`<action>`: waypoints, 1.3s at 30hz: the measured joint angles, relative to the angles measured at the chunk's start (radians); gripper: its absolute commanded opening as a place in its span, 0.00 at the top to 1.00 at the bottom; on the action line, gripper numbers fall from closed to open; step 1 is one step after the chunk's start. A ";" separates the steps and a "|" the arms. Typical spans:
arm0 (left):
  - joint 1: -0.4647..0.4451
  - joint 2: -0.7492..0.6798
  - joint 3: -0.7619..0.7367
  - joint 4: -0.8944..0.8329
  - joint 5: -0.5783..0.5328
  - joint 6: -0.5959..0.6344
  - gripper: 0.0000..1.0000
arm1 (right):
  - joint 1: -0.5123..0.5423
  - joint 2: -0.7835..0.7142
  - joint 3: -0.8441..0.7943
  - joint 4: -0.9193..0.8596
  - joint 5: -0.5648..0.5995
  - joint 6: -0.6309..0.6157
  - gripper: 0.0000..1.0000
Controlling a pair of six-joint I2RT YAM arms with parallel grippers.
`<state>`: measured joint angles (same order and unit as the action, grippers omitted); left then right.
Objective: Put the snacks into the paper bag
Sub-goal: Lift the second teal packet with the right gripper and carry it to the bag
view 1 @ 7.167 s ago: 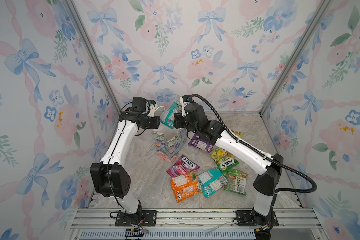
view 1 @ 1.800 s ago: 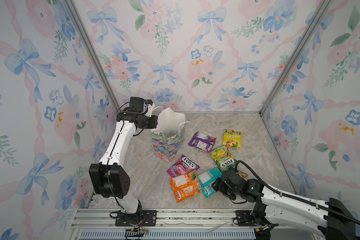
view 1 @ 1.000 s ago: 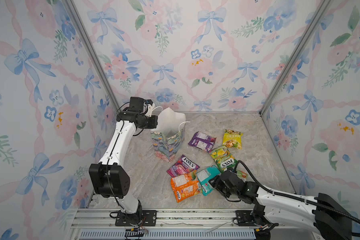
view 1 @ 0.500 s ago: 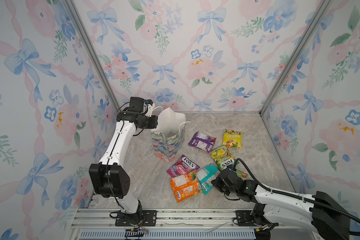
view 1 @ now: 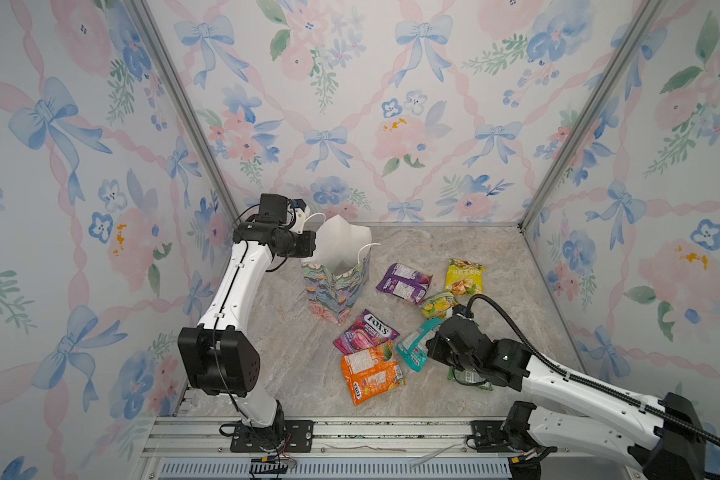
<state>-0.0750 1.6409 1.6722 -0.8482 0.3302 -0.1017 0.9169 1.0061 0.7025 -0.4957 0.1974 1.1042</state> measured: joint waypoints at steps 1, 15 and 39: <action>0.000 0.000 0.000 0.000 0.000 0.000 1.00 | 0.000 0.000 0.026 -0.021 0.007 -0.021 1.00; 0.000 0.000 0.000 0.000 0.002 0.000 1.00 | -0.124 0.127 0.443 -0.156 0.033 -0.418 1.00; 0.000 0.000 0.000 0.000 0.012 0.000 1.00 | -0.262 0.682 1.389 -0.163 -0.119 -0.853 1.00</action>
<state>-0.0750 1.6409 1.6718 -0.8482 0.3420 -0.1017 0.6552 1.6886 2.0918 -0.6586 0.0780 0.2516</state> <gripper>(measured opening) 0.047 0.091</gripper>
